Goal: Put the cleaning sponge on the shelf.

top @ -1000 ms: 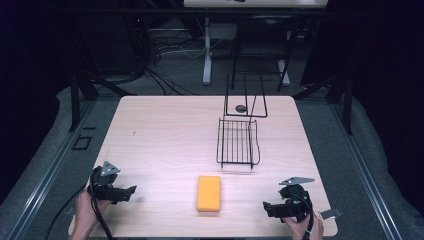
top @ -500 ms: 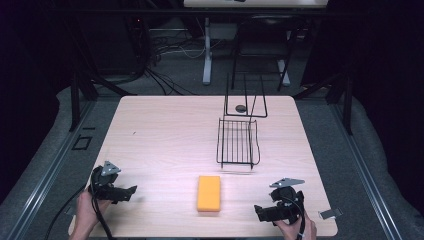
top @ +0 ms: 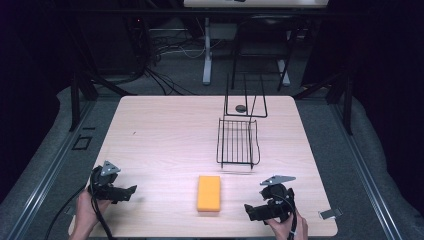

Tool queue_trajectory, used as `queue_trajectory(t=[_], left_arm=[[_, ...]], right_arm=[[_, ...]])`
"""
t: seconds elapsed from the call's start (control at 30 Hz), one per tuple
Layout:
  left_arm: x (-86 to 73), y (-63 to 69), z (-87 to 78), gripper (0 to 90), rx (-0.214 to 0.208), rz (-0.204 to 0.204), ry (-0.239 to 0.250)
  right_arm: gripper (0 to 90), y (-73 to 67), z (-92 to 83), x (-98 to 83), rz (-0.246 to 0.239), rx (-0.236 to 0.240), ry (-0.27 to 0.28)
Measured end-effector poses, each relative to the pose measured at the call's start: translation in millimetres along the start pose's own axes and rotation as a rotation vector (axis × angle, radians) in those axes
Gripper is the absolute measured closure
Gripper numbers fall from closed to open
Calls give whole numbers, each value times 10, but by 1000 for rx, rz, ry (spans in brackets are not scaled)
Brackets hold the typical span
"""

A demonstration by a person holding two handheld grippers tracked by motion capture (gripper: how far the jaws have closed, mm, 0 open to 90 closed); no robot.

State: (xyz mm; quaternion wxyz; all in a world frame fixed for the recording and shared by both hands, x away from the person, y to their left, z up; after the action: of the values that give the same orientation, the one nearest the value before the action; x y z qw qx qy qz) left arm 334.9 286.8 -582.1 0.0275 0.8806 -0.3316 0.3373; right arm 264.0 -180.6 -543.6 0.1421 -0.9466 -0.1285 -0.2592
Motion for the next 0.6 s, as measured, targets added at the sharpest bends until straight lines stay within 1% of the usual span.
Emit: queue_trajectory(t=[0.1,0.13,0.2,0.27,0.37,0.4,0.47,0.5,0.57,0.6], left_arm=[[-1,2,8,19,0,-4,-4],[0,4,13,19,5,-5,1],[-1,1,8,18,5,4,-1],[-1,-2,0,18,1,5,-4],[-1,0,3,19,0,0,-4],[-1,-1,-3,19,-6,4,-12],[0,3,-2,19,1,-1,-3],[1,-2,-8,19,-2,1,-6],[1,-3,-4,19,1,2,-3],[1,-1,-3,19,-1,2,-4]], right_arm=[[0,-66,1,52,-3,16,2],[0,-127,4,94,-8,22,7],[0,-153,2,112,-16,26,2],[0,-218,11,150,-18,24,15],[0,-313,38,190,-23,38,19],[0,-369,64,213,-28,41,15],[0,-384,72,221,-35,40,8],[0,-412,83,237,-42,47,-1],[0,-457,116,268,-32,57,1],[0,-476,129,283,-40,59,-3]])
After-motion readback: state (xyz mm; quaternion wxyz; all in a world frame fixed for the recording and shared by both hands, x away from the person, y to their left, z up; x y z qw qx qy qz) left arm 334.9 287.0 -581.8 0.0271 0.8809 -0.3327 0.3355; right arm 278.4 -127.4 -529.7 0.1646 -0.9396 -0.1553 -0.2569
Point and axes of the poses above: each handheld gripper's, and its own axes: z roughly forward along the jaws, x roughly out of its top, y roughly to its right, the point moved 4 cm from there along z, roughly forward along the jaws, and after that the axes turned 10 degrees about z, right-handed, at the moved point
